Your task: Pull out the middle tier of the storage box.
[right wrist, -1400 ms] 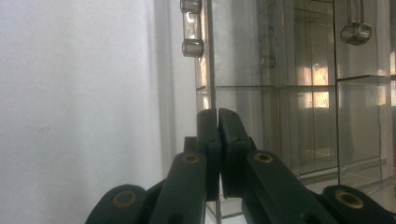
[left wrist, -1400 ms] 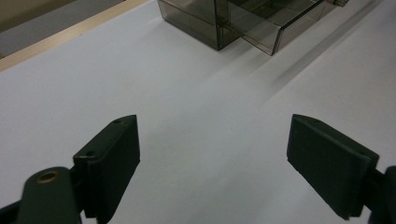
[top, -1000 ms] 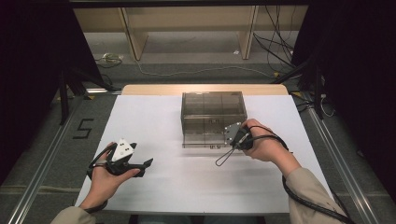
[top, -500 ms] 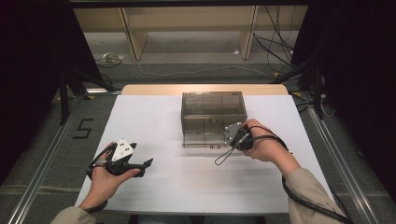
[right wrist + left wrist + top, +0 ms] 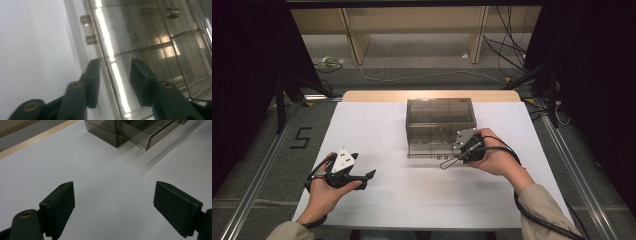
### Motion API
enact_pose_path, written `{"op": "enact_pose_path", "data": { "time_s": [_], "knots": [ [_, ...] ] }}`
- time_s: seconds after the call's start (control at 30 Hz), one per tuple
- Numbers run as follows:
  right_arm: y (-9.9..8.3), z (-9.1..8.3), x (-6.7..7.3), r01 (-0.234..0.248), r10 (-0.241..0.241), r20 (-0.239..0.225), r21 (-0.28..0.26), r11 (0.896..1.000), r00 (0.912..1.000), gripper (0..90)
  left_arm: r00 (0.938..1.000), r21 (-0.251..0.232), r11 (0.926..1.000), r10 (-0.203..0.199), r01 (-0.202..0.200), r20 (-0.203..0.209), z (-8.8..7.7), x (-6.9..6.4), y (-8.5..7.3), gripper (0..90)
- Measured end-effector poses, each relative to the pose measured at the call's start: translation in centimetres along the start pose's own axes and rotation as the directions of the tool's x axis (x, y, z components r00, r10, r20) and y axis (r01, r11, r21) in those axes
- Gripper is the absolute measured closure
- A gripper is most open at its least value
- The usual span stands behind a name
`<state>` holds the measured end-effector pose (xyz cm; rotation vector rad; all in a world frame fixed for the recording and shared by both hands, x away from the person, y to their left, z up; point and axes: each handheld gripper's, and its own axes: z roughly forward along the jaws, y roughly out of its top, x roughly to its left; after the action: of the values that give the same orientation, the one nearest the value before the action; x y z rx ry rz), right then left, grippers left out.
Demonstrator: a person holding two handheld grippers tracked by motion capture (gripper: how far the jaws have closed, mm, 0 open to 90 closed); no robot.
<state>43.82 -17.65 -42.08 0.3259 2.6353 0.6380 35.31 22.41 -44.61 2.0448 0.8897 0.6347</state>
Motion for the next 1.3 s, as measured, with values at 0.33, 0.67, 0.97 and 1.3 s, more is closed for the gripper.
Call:
{"op": "enact_pose_path", "data": {
  "time_s": [0.33, 0.67, 0.97, 1.3],
  "knots": [
    [-1.4, 0.4, 1.0, -0.207, 0.207, -0.020, -0.150, 0.967, 0.9782, 45.5, 1.0000, 0.000, 1.0000, -0.001, 0.001, 0.003, 0.0, -0.1, 0.0, 17.4],
    [-2.2, 0.1, 1.4, -0.299, 0.302, -0.021, -0.232, 0.926, 0.9530, 40.4, 1.0000, 0.000, 1.0000, -0.002, 0.002, 0.004, 0.0, -0.1, 0.0, 17.4],
    [-4.0, -1.2, 2.0, -0.355, 0.374, 0.013, -0.280, 0.892, 0.9275, 39.1, 0.9999, 0.001, 1.0000, -0.006, 0.006, 0.011, 0.1, 0.0, -0.1, 17.5],
    [-5.8, -2.3, 2.2, -0.398, 0.428, 0.040, -0.300, 0.867, 0.9026, 38.1, 0.9998, -0.001, 1.0000, -0.007, 0.007, 0.019, 0.3, 0.0, 0.0, 17.5]
  ]
}}
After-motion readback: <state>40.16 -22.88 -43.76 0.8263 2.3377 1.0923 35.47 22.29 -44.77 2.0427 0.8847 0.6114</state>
